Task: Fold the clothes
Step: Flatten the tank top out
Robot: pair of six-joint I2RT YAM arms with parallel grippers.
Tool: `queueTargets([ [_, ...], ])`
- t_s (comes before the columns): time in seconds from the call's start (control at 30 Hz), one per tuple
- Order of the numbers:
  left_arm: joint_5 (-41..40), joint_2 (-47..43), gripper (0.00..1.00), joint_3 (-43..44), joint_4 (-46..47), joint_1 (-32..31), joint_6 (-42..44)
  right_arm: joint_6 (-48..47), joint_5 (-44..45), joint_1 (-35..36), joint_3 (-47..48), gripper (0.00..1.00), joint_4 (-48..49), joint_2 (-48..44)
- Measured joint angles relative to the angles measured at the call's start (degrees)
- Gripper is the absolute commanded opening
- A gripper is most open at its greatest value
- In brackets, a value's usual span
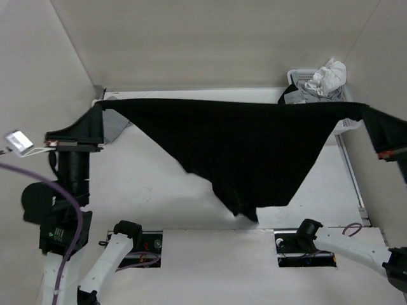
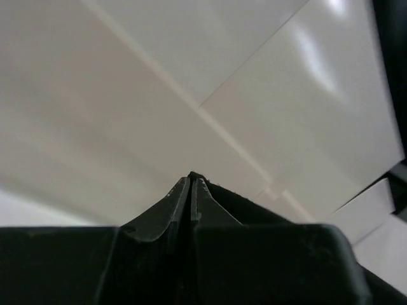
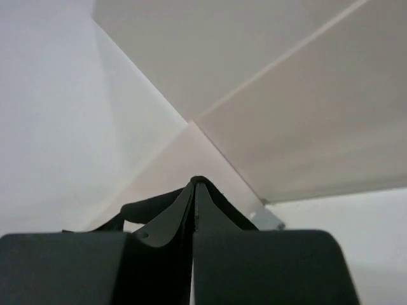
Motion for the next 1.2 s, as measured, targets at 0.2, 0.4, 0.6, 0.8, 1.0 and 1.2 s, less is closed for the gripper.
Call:
queueTargets([
  [0.2, -0.09, 3.76, 0.01, 10.08, 3.89, -0.07, 1.25, -5.51, 3.72, 5.84, 7.3, 0.0, 0.59, 5.95],
  [0.4, -1.27, 15.52, 0.01, 4.48, 6.23, 2.08, 2.01, -5.55, -6.8, -14.67, -0.44, 0.0, 3.1, 19.17],
  [0.6, -1.53, 41.11, 0.01, 6.6, 6.29, 7.06, 1.99, 0.26, -21.84, -30.34, 2.71, 0.0, 6.64, 40.5],
  [0.8, -0.81, 55.39, 0.01, 19.63, 1.57, 8.31, 2.14, 3.54, -29.11, -33.42, 26.38, 0.0, 1.29, 62.1],
  [1.0, -0.26, 51.69, 0.01, 28.41, 3.65, 9.75, 3.19, 4.24, -31.89, -33.81, 42.91, 0.0, -1.57, 61.75],
  [1.2, -0.48, 42.53, 0.01, 23.12, 7.65, 9.64, 4.0, 3.96, -32.17, -34.42, 28.52, 0.0, 2.45, 45.72],
])
